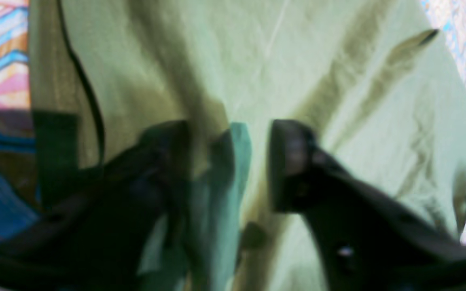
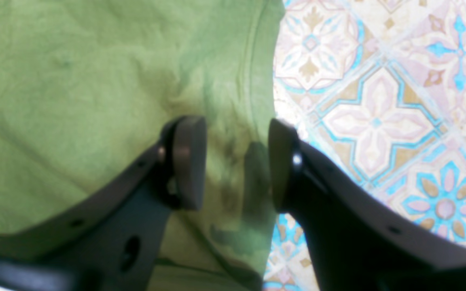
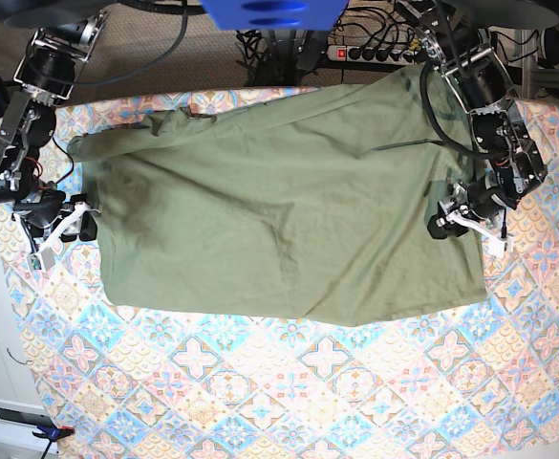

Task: Layout the t-shirt on the table in an organized manner, then fold the t-shirt properly
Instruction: 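Grasp the shirt side edge with the left gripper and drag it outward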

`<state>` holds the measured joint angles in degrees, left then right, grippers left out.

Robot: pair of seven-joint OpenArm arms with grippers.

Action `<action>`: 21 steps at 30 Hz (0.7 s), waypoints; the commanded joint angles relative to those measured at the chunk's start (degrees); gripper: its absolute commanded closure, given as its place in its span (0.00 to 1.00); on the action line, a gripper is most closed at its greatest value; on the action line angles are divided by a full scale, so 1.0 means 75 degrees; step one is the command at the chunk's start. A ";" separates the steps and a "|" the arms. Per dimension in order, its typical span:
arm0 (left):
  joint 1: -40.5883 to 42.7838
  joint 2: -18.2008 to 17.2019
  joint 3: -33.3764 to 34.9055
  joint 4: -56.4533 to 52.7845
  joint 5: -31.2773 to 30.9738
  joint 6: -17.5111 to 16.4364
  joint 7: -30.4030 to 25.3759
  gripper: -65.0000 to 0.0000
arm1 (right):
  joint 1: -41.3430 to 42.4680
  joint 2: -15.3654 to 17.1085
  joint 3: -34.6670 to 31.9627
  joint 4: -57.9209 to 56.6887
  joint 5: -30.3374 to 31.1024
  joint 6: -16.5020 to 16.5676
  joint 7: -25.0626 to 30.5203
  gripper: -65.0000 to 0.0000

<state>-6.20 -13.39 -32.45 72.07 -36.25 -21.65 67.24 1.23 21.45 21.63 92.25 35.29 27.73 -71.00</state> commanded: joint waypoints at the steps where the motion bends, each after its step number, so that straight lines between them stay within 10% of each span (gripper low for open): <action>1: -0.0235 -0.0085 -0.0005 0.0102 -0.0131 -0.0038 -0.0063 0.72 | 0.0123 0.0158 0.0029 0.0108 0.0107 0.0001 0.0154 0.62; 5: -0.0422 -0.0108 -0.0005 0.0102 -0.0119 -0.0050 -0.0075 1.00 | 0.0123 0.0158 0.0029 0.0108 0.0107 0.0001 0.0154 0.62; 18: -0.0903 -0.0143 -0.0017 0.0113 -0.0154 -0.0026 -0.0110 1.00 | 0.0099 0.0158 0.0029 0.0143 0.0107 0.0001 0.0154 0.62; 21: -0.0891 -0.0260 -0.0181 0.0113 -0.0119 0.0220 -0.0180 0.85 | 0.0087 0.0158 0.0029 0.0155 0.0118 0.0001 0.0154 0.62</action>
<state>-11.51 -13.85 -33.34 71.94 -36.18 -19.66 67.29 0.91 21.45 21.63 92.27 35.29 27.75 -71.00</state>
